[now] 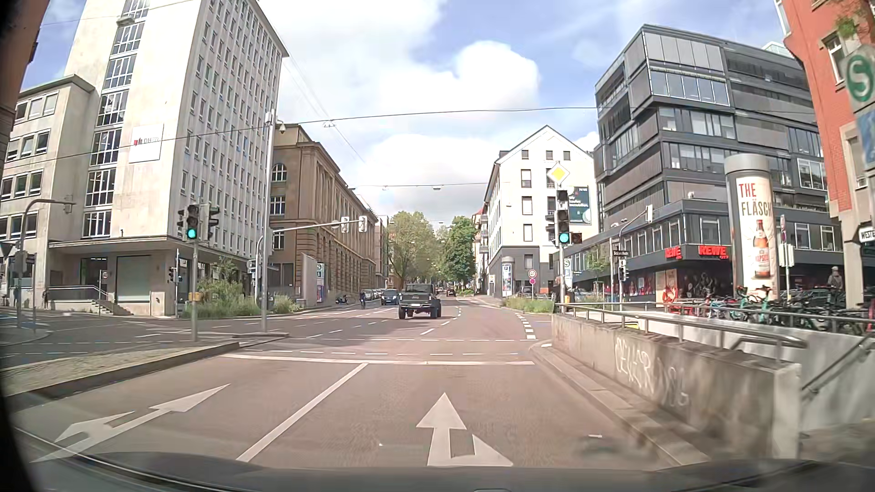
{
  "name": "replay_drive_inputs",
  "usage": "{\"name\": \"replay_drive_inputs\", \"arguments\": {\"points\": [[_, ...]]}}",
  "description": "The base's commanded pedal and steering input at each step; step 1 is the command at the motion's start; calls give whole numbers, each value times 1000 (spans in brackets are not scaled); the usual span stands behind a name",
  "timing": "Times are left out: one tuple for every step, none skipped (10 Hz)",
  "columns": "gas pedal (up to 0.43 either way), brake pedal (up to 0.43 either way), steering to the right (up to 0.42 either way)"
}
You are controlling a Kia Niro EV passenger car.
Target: Follow the waypoints while adhering to traffic rules and regulations
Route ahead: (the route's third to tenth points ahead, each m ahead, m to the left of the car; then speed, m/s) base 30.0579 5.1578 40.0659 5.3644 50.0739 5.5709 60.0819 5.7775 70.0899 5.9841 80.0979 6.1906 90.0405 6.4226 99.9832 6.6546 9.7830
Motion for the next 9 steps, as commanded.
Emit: {"name": "replay_drive_inputs", "arguments": {"points": [[98, 0, 3], [98, 0, 5], [98, 0, 6], [98, 0, 8], [98, 0, 10], [98, 0, 12], [98, 0, 13], [110, 0, 16], [110, 0, 19]]}}
